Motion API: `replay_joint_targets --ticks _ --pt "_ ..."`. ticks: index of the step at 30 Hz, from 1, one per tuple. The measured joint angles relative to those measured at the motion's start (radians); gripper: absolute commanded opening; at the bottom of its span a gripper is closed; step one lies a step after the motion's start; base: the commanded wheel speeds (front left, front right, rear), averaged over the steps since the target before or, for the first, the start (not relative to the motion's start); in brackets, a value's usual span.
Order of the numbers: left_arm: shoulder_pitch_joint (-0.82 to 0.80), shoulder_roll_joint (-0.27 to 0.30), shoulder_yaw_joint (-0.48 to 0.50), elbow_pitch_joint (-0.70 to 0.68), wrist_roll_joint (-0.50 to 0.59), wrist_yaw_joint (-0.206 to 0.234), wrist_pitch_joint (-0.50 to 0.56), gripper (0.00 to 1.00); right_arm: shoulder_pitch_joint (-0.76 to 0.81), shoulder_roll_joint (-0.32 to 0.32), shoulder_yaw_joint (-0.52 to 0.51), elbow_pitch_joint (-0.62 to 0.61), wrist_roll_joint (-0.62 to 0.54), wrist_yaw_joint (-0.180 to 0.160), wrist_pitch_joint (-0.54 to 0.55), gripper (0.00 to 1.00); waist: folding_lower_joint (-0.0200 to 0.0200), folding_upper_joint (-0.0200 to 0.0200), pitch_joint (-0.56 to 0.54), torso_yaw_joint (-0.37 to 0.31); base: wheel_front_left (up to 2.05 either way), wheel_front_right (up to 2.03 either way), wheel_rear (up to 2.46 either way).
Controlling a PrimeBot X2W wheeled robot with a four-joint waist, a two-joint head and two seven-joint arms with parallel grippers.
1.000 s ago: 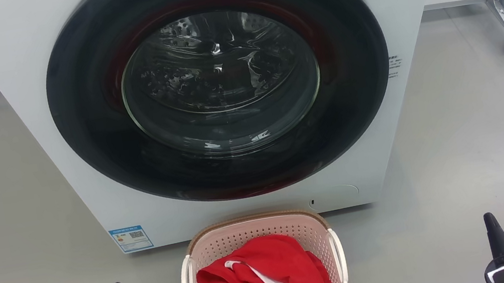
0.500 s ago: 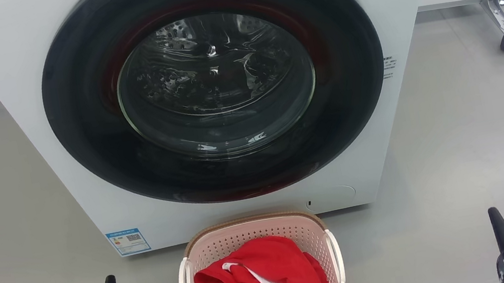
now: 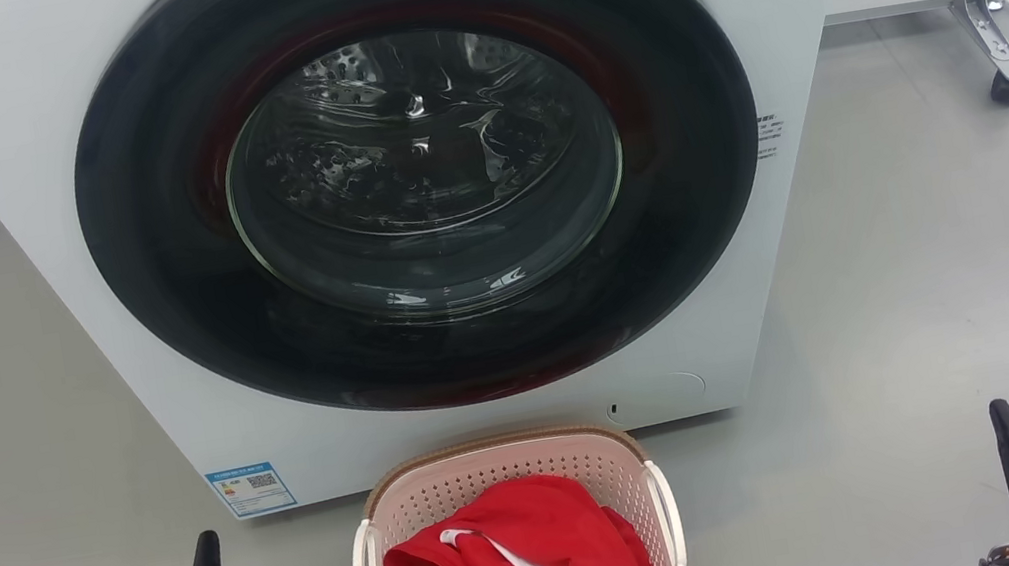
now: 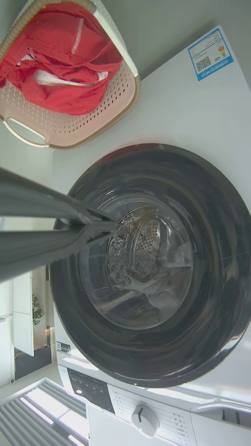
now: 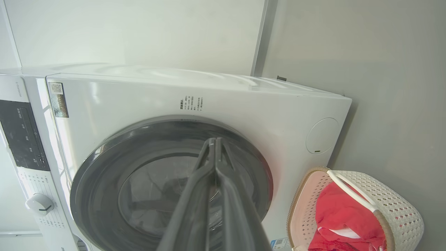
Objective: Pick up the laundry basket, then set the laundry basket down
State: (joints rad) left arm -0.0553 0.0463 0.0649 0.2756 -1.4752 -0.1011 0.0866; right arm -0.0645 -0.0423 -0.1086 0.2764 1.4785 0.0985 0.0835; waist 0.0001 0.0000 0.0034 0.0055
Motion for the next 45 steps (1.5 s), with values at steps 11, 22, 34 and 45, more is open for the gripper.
replay_joint_targets --ticks 11,22,34,45 --pt "-0.024 -0.004 0.025 0.018 -0.125 -0.022 0.026 0.0 -0.017 0.0 -0.023 0.022 0.119 0.021 0.03 0.0 0.0 0.0 -0.002 -0.006 0.0 0.0 0.0" --pt "-0.024 -0.005 0.025 0.018 -0.125 -0.022 0.026 0.0 -0.028 0.0 -0.023 0.022 0.119 0.022 0.03 0.0 0.0 0.0001 -0.002 -0.006 0.0 0.0 0.0" --pt "-0.024 -0.005 0.025 0.018 -0.125 -0.022 0.026 0.0 -0.028 0.0 -0.023 0.022 0.119 0.022 0.03 0.0 0.0 0.0002 -0.002 -0.006 0.0 0.0 0.0" --pt "-0.024 -0.005 0.025 0.018 -0.125 -0.022 0.026 0.0 -0.028 0.0 -0.023 0.022 0.119 0.022 0.03 0.0 0.0 0.0001 -0.002 -0.006 0.0 0.0 0.0"
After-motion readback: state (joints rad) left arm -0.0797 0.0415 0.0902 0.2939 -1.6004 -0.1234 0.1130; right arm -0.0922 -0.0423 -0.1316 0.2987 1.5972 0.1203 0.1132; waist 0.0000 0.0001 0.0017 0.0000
